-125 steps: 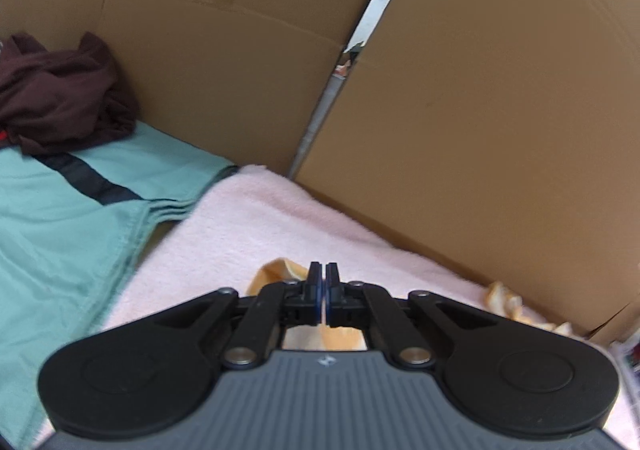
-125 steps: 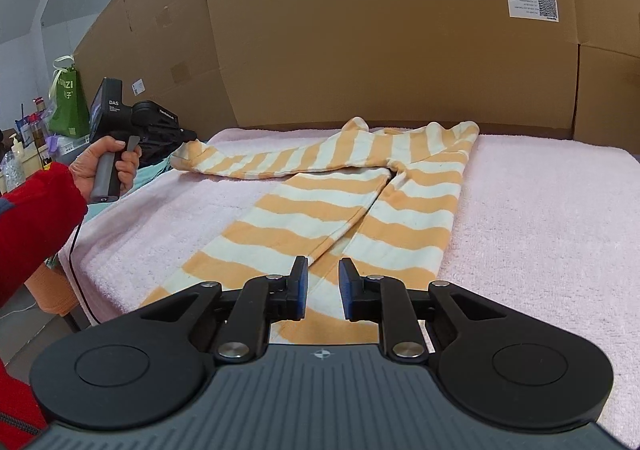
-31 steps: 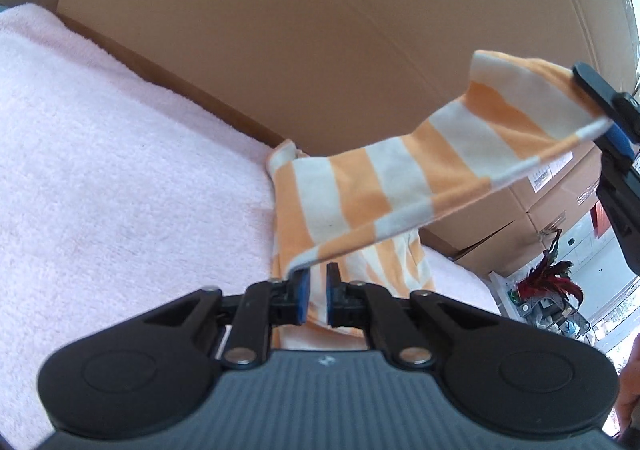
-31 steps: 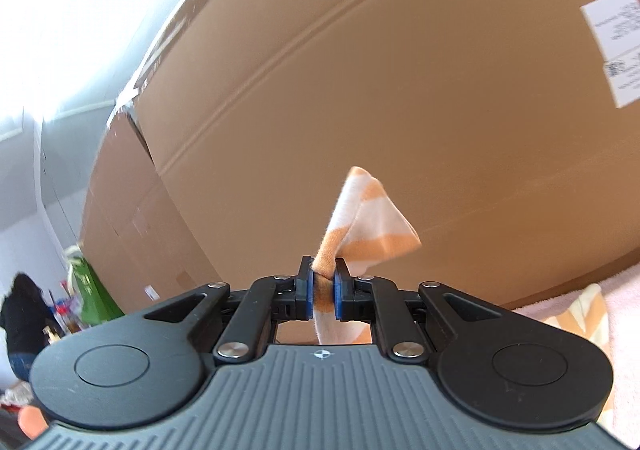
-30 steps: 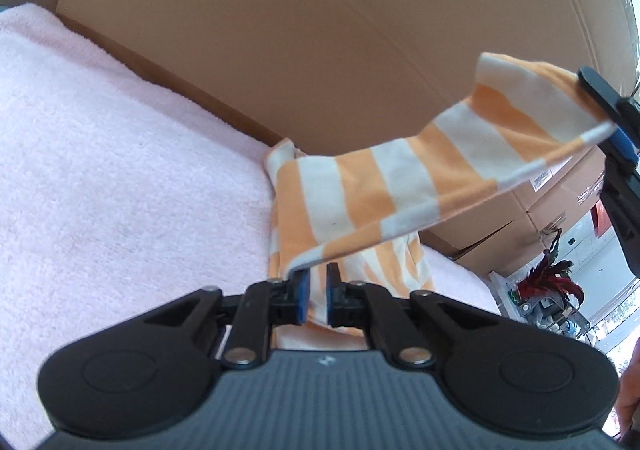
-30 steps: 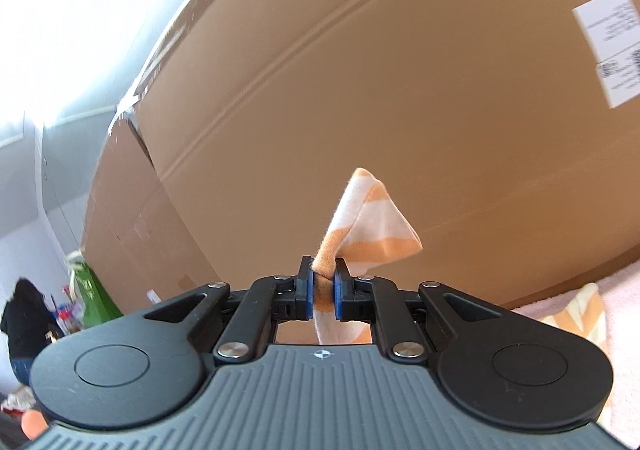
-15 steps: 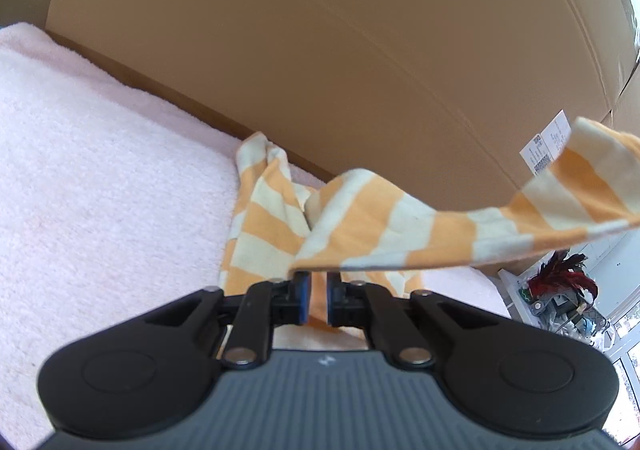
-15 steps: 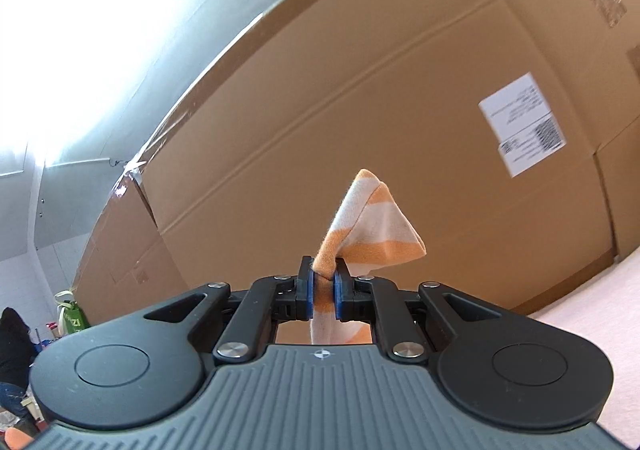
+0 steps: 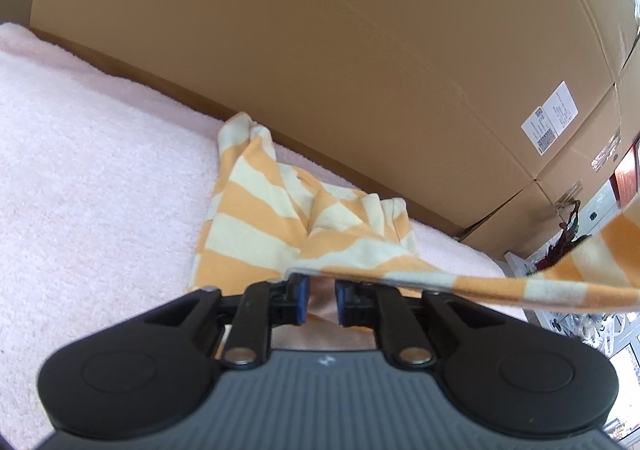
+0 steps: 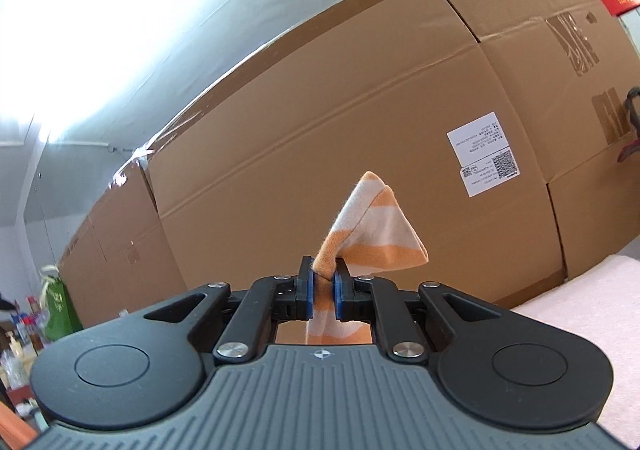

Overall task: Fold clothes
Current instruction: 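Lift the pinched shirt strip and fold it over the shirt with the right gripper, then lower the folded strip onto the shirt and open the right gripper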

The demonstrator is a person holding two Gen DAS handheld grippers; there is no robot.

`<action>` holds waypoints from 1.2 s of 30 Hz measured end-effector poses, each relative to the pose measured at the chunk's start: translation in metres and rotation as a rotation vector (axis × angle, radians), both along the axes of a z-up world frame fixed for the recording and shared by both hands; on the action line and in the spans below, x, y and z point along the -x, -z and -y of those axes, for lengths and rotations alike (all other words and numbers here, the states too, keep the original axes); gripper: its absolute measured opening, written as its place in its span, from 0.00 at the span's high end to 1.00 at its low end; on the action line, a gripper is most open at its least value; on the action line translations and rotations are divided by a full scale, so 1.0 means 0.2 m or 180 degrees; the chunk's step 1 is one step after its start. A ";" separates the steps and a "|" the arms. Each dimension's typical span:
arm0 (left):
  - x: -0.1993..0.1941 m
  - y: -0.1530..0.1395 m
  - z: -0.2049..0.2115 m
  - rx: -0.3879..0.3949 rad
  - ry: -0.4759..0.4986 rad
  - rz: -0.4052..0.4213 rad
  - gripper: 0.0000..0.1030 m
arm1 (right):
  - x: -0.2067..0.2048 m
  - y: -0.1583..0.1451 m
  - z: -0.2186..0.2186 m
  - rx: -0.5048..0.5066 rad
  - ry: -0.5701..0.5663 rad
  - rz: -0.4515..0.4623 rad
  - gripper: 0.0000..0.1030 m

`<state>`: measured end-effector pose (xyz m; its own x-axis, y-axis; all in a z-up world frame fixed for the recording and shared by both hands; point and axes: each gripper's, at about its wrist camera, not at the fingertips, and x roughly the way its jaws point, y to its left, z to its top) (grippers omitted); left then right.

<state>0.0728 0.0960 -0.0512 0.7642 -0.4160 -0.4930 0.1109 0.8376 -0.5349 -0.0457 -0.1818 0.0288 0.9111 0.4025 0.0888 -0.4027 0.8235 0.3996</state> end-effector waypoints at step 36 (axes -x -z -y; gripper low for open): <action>0.07 0.01 0.05 -0.0472 0.0677 0.0135 0.73 | 0.45 0.28 -0.10 0.0815 -0.0240 -0.0357 0.90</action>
